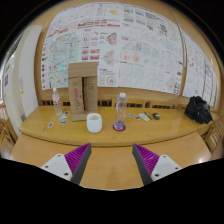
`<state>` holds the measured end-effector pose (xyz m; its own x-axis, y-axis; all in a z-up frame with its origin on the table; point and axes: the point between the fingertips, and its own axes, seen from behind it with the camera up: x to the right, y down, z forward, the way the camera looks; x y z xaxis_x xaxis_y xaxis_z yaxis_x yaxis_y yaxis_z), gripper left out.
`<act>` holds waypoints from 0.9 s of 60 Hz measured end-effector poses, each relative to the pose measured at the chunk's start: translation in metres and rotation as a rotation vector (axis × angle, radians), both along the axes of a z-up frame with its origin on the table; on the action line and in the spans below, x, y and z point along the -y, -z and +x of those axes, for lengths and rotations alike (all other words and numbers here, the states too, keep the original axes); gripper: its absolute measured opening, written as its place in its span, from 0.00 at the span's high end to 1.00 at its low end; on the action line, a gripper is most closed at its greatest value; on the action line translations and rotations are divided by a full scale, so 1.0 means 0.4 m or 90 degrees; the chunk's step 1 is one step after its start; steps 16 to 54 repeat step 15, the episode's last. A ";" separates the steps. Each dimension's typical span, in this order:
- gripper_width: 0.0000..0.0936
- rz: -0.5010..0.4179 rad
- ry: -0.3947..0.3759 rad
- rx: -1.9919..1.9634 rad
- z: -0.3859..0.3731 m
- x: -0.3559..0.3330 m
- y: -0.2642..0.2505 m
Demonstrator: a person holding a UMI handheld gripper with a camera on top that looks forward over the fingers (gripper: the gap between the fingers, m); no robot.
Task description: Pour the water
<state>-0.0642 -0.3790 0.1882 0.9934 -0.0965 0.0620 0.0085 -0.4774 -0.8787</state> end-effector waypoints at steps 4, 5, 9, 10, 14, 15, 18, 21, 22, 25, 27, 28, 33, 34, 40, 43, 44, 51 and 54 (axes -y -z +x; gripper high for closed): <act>0.09 0.005 0.007 0.010 -0.003 0.032 -0.016; 0.09 0.006 0.006 0.013 -0.005 0.039 -0.018; 0.09 0.009 0.003 0.015 -0.017 0.055 -0.028; 0.09 0.008 0.002 0.015 -0.020 0.058 -0.034; 0.09 0.017 0.002 0.020 -0.023 0.065 -0.050; 0.09 0.017 0.003 0.021 -0.022 0.066 -0.053; 0.09 0.017 0.003 0.021 -0.022 0.066 -0.053; 0.09 0.017 0.003 0.021 -0.022 0.066 -0.053; 0.09 0.017 0.003 0.021 -0.022 0.066 -0.053; 0.09 0.017 0.003 0.021 -0.022 0.066 -0.053; 0.09 0.017 0.003 0.021 -0.022 0.066 -0.053; 0.09 0.017 0.003 0.021 -0.022 0.066 -0.053; 0.09 0.017 0.003 0.021 -0.022 0.066 -0.053; 0.09 0.017 0.003 0.021 -0.022 0.066 -0.053; 0.09 0.017 0.003 0.021 -0.022 0.066 -0.053; 0.09 0.017 0.003 0.021 -0.022 0.066 -0.053; 0.09 0.017 0.003 0.021 -0.022 0.066 -0.053; 0.09 0.017 0.003 0.021 -0.022 0.066 -0.053; 0.09 0.017 0.003 0.021 -0.022 0.066 -0.053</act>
